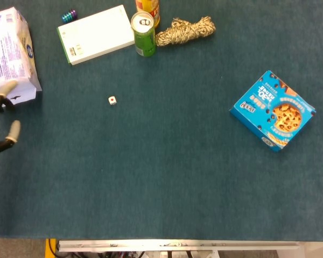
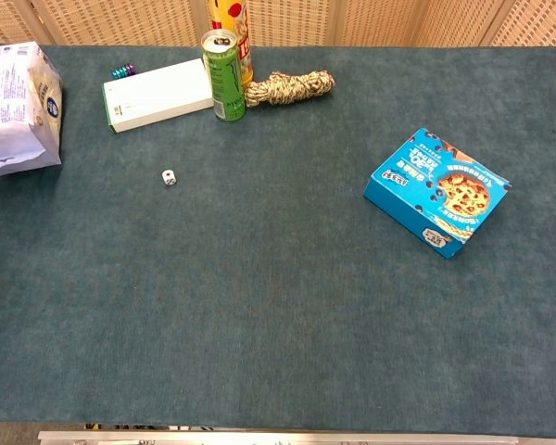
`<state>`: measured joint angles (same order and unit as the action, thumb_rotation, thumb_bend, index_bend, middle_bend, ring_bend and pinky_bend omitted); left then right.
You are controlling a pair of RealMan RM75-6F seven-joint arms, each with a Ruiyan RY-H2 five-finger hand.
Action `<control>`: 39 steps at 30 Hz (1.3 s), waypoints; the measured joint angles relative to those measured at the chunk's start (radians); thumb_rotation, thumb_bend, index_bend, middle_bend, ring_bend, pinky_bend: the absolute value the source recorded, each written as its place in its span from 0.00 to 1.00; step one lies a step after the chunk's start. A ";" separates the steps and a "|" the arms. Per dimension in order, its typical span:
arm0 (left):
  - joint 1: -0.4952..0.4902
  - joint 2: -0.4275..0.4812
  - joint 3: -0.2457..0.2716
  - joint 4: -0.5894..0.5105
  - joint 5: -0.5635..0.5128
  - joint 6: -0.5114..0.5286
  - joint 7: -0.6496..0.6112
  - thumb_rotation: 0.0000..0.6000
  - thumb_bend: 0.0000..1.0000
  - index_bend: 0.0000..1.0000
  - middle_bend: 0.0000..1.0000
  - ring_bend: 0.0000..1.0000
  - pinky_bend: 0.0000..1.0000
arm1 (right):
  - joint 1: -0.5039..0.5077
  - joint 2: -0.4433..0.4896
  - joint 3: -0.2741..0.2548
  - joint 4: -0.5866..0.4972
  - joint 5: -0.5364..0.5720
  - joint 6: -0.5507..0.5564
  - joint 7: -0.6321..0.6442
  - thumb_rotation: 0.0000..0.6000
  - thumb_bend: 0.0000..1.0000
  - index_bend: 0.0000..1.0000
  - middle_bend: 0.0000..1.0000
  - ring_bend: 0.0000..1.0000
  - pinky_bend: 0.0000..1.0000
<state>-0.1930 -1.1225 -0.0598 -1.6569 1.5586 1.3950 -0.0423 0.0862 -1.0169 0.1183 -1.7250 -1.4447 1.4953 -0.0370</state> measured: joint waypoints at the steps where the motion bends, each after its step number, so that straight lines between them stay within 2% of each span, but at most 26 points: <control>1: -0.012 0.004 0.000 -0.001 0.002 -0.019 -0.008 1.00 0.42 0.19 0.88 0.81 0.90 | 0.000 -0.001 -0.001 0.000 0.000 -0.001 -0.002 1.00 0.40 0.22 0.30 0.16 0.20; 5: -0.080 0.007 -0.002 0.006 0.016 -0.114 -0.024 1.00 0.42 0.23 1.00 0.95 1.00 | -0.002 -0.003 -0.004 -0.003 0.003 -0.004 -0.010 1.00 0.40 0.22 0.30 0.16 0.20; 9: -0.143 0.005 0.000 0.009 0.023 -0.210 -0.041 1.00 0.42 0.25 1.00 1.00 1.00 | -0.004 -0.004 -0.006 -0.005 0.003 -0.002 -0.014 1.00 0.40 0.22 0.30 0.16 0.20; 14: -0.224 -0.008 0.005 0.019 0.016 -0.346 -0.051 1.00 0.44 0.27 1.00 1.00 1.00 | -0.007 -0.006 -0.010 -0.005 0.005 -0.003 -0.017 1.00 0.39 0.22 0.30 0.16 0.20; 20: -0.325 -0.054 0.007 0.046 -0.016 -0.491 -0.061 1.00 0.51 0.25 1.00 1.00 1.00 | -0.010 -0.007 -0.012 -0.001 0.008 -0.003 -0.016 1.00 0.39 0.22 0.30 0.16 0.20; 39: -0.482 -0.203 -0.015 0.136 -0.204 -0.692 0.040 1.00 0.53 0.19 1.00 1.00 1.00 | -0.019 -0.004 -0.014 0.008 0.009 0.001 -0.006 1.00 0.39 0.22 0.30 0.16 0.20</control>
<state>-0.6754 -1.3257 -0.0748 -1.5213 1.3549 0.7033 -0.0027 0.0676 -1.0207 0.1043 -1.7172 -1.4355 1.4966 -0.0433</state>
